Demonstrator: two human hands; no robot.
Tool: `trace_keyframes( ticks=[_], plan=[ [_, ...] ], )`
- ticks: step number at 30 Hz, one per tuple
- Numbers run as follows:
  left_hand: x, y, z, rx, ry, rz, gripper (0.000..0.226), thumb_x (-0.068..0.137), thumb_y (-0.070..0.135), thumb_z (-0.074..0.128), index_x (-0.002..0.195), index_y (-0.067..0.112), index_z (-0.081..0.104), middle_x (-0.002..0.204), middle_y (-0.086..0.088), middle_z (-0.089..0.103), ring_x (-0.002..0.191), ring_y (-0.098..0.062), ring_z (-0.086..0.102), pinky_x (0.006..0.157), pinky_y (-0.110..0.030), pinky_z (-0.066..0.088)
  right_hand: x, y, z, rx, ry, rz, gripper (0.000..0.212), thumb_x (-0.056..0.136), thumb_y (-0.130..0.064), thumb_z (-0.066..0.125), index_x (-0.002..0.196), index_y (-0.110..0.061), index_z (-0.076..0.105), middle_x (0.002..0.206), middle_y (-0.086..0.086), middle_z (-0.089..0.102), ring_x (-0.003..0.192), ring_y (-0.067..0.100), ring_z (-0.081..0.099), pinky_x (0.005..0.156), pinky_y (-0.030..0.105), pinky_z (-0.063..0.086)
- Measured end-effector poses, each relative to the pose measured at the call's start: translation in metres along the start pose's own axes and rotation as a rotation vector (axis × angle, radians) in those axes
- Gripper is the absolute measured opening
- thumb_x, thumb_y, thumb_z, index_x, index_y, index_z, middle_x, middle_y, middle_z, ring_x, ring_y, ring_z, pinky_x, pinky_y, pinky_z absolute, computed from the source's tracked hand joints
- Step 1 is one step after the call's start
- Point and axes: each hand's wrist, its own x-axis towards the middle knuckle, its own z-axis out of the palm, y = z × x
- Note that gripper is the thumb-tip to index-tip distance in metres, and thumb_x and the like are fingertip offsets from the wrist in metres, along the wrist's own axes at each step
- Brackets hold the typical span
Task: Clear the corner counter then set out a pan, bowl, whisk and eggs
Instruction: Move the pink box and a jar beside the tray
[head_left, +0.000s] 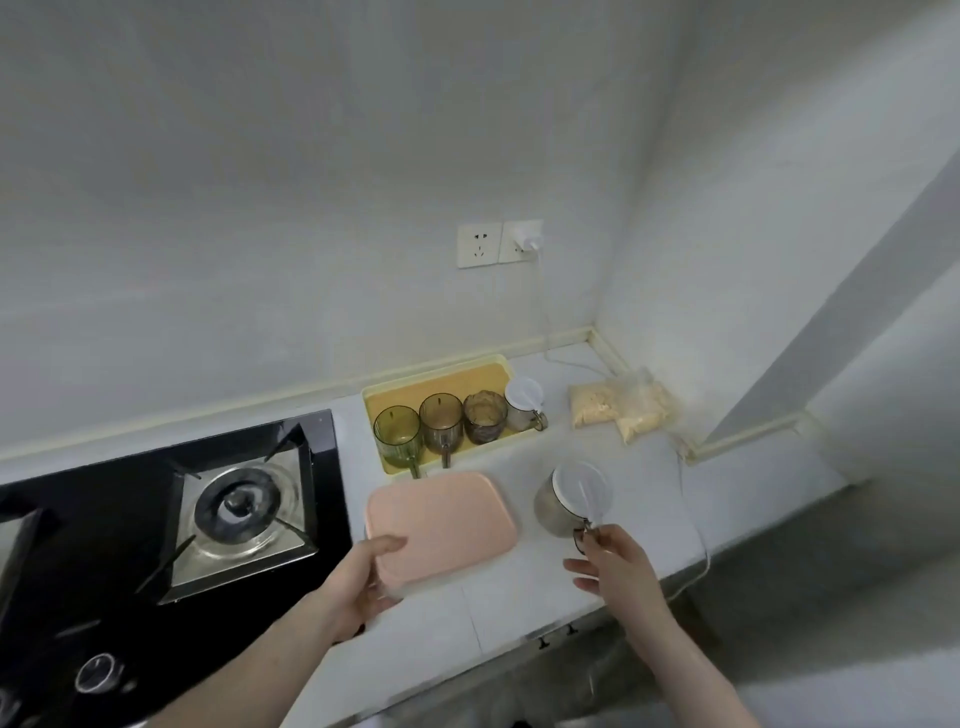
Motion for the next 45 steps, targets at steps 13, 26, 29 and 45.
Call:
trace_keyframes(
  ticks=[13,26,29,45],
  plan=[
    [0.019,0.013,0.015,0.028,0.130,-0.037,0.053,0.073,0.029,0.081,0.120,0.010,0.066,0.112,-0.012,0.075,0.109,-0.029,0.066,0.097,-0.042,0.054,0.052,-0.020,0.010,-0.028,-0.058,0.025,0.010,0.100,-0.018,0.060,0.099,-0.008,0.061,0.100,0.011,0.066,0.085,0.027,0.076,0.075,0.038,0.058],
    [0.021,0.015,-0.008,0.444,0.224,0.142,0.074,0.068,0.043,0.082,0.135,0.019,0.060,0.119,0.001,0.069,0.103,-0.017,0.067,0.086,-0.033,0.056,0.060,-0.020,0.055,0.018,-0.056,-0.018,0.015,0.103,-0.014,0.056,0.104,-0.001,0.062,0.107,0.017,0.069,0.091,0.033,0.074,0.085,0.049,0.056],
    [0.012,0.020,-0.005,0.853,0.309,0.302,0.097,0.071,0.044,0.074,0.156,0.025,0.030,0.155,0.002,0.034,0.134,-0.022,0.046,0.107,-0.035,0.046,0.070,-0.032,0.063,0.020,-0.073,-0.047,0.014,0.103,-0.014,0.056,0.102,-0.002,0.062,0.106,0.015,0.070,0.091,0.033,0.073,0.082,0.047,0.056],
    [0.023,0.026,0.043,1.689,0.204,0.348,0.111,0.086,0.052,0.073,0.163,0.026,-0.003,0.168,-0.003,-0.020,0.156,-0.026,-0.016,0.128,-0.041,0.012,0.189,-0.127,0.078,-0.126,-0.161,-0.184,0.008,0.101,-0.009,0.058,0.093,-0.009,0.062,0.091,0.012,0.065,0.078,0.028,0.072,0.063,0.034,0.057]
  ],
)
